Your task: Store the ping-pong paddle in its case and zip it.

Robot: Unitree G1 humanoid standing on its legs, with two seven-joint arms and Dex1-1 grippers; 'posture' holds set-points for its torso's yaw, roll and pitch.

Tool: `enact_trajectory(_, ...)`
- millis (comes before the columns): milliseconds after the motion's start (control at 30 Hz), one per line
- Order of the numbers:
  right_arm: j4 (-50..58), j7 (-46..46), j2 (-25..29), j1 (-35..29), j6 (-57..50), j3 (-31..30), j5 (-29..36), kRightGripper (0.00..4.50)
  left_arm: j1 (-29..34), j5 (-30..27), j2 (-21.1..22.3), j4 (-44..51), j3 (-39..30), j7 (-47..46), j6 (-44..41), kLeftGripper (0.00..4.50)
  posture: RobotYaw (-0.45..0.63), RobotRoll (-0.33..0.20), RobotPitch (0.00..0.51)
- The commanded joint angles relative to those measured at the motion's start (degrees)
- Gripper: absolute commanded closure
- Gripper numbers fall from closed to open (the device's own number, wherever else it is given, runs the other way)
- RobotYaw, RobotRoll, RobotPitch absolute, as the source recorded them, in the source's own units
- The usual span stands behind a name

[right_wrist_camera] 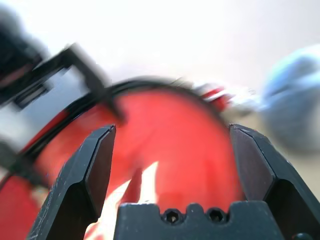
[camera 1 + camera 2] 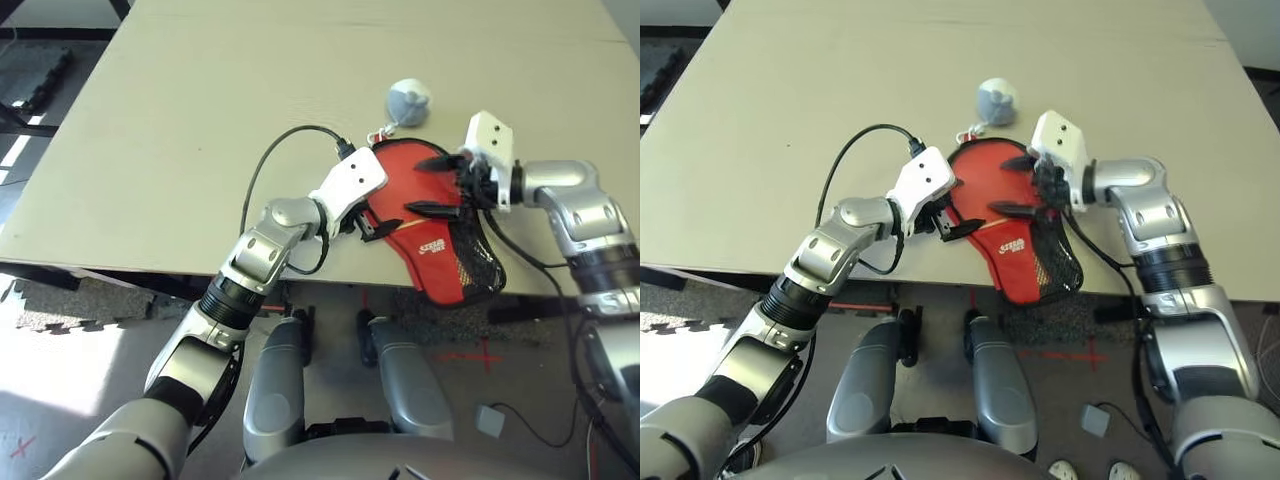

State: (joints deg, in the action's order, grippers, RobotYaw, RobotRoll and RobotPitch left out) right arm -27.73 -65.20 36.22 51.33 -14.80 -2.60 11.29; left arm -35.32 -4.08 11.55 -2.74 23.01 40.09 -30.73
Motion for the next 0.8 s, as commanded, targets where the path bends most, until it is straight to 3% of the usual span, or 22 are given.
enact_trajectory(33, -7.91, 3.17, -0.60, 2.50, 4.52, 0.28, -2.64, 0.00, 4.03, 2.78, 0.93, -7.50, 3.84, -0.17, -4.70, 0.01, -0.03, 0.000, 0.345)
enact_trajectory(433, -32.02, 12.32, -7.16, 14.51, 18.53, -1.82, -11.49, 0.00, 4.32, 2.68, 1.04, -6.54, 4.10, -0.02, -5.17, 0.01, -0.02, 0.000, 0.349)
enact_trajectory(700, -41.65, 18.39, -10.36, 17.44, 20.27, -3.53, -17.22, 0.00, 4.25, 2.49, 1.16, -5.70, 3.88, -0.19, -5.41, 0.01, 0.00, 0.000, 0.345)
enact_trajectory(800, -42.16, 19.38, -9.78, 17.99, 19.66, -2.52, -16.92, 0.68, 3.89, 2.37, 1.00, -5.41, 3.60, -0.38, -5.69, 0.00, 0.00, 0.000, 0.347)
